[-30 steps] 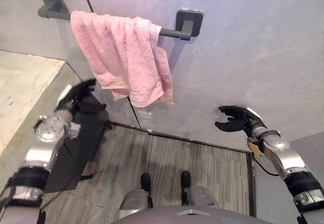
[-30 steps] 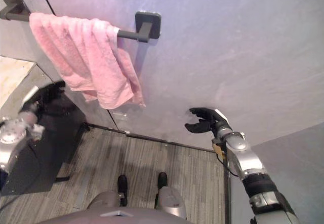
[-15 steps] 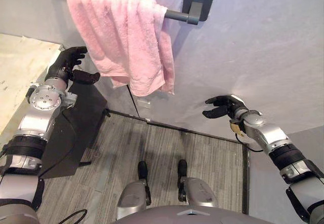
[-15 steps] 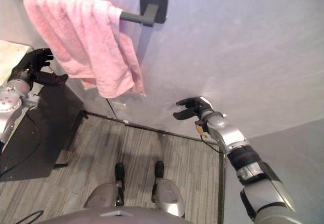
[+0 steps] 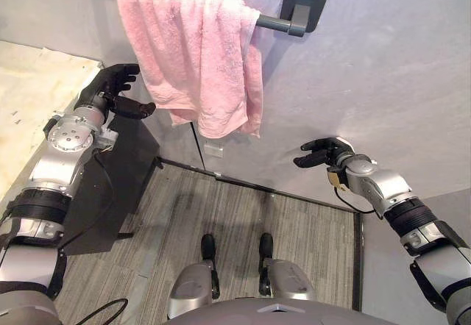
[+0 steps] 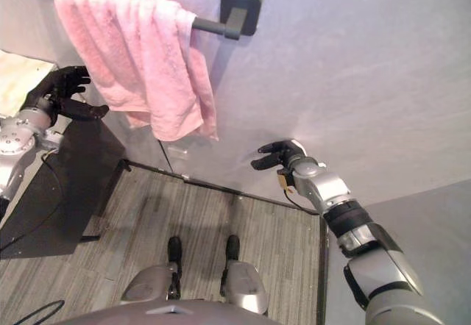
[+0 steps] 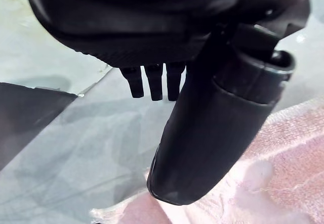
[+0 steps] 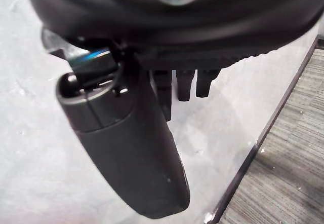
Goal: Organize the bathroom.
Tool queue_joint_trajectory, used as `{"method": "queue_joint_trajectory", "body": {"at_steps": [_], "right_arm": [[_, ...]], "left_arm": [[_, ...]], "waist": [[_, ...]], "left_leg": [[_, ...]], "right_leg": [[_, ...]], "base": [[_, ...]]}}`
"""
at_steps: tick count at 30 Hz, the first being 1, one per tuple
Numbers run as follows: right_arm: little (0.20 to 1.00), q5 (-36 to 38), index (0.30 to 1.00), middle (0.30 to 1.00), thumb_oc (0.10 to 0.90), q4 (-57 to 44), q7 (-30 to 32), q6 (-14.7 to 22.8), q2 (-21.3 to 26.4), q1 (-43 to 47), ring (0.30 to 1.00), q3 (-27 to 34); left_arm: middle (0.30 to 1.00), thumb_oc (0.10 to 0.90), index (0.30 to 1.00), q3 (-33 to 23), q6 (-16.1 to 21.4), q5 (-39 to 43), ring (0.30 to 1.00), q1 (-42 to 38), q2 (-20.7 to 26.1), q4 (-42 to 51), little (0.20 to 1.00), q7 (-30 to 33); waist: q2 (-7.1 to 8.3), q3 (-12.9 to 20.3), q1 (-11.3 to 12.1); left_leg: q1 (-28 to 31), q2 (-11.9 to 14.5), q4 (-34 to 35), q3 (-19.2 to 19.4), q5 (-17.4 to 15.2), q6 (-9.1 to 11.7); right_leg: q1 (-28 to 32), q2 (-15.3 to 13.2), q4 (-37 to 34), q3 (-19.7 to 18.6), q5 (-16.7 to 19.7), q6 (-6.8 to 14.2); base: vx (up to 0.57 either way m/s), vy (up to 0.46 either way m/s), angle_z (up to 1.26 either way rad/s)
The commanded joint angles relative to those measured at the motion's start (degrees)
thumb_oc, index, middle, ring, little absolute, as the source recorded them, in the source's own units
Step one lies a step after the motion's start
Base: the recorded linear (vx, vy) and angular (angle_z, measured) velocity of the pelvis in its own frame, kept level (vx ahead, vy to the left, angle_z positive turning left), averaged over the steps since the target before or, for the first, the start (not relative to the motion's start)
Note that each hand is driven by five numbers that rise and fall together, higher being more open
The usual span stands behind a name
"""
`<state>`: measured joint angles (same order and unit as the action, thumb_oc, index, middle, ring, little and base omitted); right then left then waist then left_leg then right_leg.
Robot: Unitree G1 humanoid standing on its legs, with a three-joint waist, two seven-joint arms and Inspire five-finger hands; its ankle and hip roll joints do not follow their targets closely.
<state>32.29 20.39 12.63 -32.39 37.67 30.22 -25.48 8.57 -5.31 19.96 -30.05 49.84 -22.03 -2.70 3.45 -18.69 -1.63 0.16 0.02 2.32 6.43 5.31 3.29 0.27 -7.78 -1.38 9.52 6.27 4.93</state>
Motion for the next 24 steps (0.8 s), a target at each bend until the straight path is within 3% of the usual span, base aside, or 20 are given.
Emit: {"method": "queue_joint_trajectory", "body": {"at_steps": [1, 4, 9, 15, 16, 20, 24], "right_arm": [[0.9, -2.4, 0.9, 0.9, 0.8, -2.9, 7.3, 17.6, -1.0, 34.8, 0.9, 2.4], [0.9, -1.5, 0.9, 0.9, 0.8, -2.6, 6.9, 19.6, -1.3, 36.2, 0.9, 2.8], [0.9, -0.1, 0.9, 0.9, 0.8, -3.1, 6.8, 19.8, -1.9, 36.3, 0.9, 3.0], [0.9, 6.0, 0.9, 0.9, 0.8, -2.3, 5.8, 21.6, -3.7, 36.0, 0.9, 3.2], [0.9, 13.3, 0.9, 0.9, 0.8, -2.6, 4.2, 22.3, -6.2, 35.2, 0.9, 3.5], [0.9, 23.2, 0.9, 0.9, 0.8, -5.1, 1.4, 22.5, -12.0, 33.0, 0.9, 3.6], [0.9, 25.9, 0.9, 0.9, 0.8, -7.3, 1.6, 22.5, -16.5, 30.9, 0.9, 2.4]], "left_arm": [[0.9, 0.8, 0.9, 5.0, 7.2, 3.8, 0.9, -14.6, -1.5, 4.2, 0.9, -0.3], [0.9, 0.8, 0.9, 5.3, 7.5, 4.0, 0.9, -15.2, -2.4, 3.1, 0.9, -0.1], [0.9, 0.8, 0.9, 5.2, 6.9, 3.4, 0.9, -15.1, -3.3, 2.9, 0.9, -0.3], [0.9, 0.8, 0.9, 5.7, 6.1, 3.3, 0.9, -15.2, -4.3, 1.9, 0.9, -0.3], [0.9, 0.8, 0.9, 5.8, 5.2, 3.0, 0.9, -14.9, -5.0, 2.0, 0.9, -0.1], [0.9, 0.8, 0.9, 5.9, 5.2, 2.3, 0.9, -13.9, -6.3, 1.3, 0.9, 0.3], [0.9, 0.8, 0.9, 6.2, 4.6, 1.8, 0.9, -13.5, -7.2, 1.4, 0.9, 0.8]], "waist": [[-2.2, 9.5, 2.8], [-2.29, 9.5, 2.8], [-2.17, 10.0, 3.0], [-2.16, 10.8, 3.1], [-2.28, 11.1, 3.2], [-2.4, 11.7, 3.5], [-2.34, 12.4, 3.7]], "left_leg": [[6.8, 3.9, -4.8, 0.0, -10.8, 0.0], [6.8, 3.7, -4.6, -0.3, -10.9, 0.1], [7.1, 3.5, -4.3, -0.5, -10.9, 0.1], [8.0, 3.4, -3.9, -0.7, -11.1, 0.0], [8.5, 3.4, -3.6, -0.7, -11.2, 0.0], [9.0, 3.2, -3.5, -0.8, -11.5, -0.2], [9.7, 3.1, -3.0, -0.9, -11.6, -0.5]], "right_leg": [[-5.0, -4.7, 6.1, -1.3, -2.8, 5.7], [-4.9, -4.7, 6.0, -1.3, -2.9, 5.7], [-4.4, -4.6, 5.8, -1.2, -3.0, 5.7], [-3.8, -4.5, 5.5, -0.7, -3.1, 5.7], [-3.5, -4.5, 5.4, -0.5, -3.1, 5.6], [-3.1, -4.6, 5.3, -0.3, -3.2, 5.8], [-2.6, -4.7, 5.0, 0.0, -3.2, 5.9]], "base": [[0.0, 0.0, 0.0], [0.0, 0.0, 0.0], [0.01, 0.002, 0.0], [0.02, 0.01, 0.0], [0.04, 0.028, -0.01], [0.04, 0.022, -0.01], [0.05, 0.015, 0.0]]}}
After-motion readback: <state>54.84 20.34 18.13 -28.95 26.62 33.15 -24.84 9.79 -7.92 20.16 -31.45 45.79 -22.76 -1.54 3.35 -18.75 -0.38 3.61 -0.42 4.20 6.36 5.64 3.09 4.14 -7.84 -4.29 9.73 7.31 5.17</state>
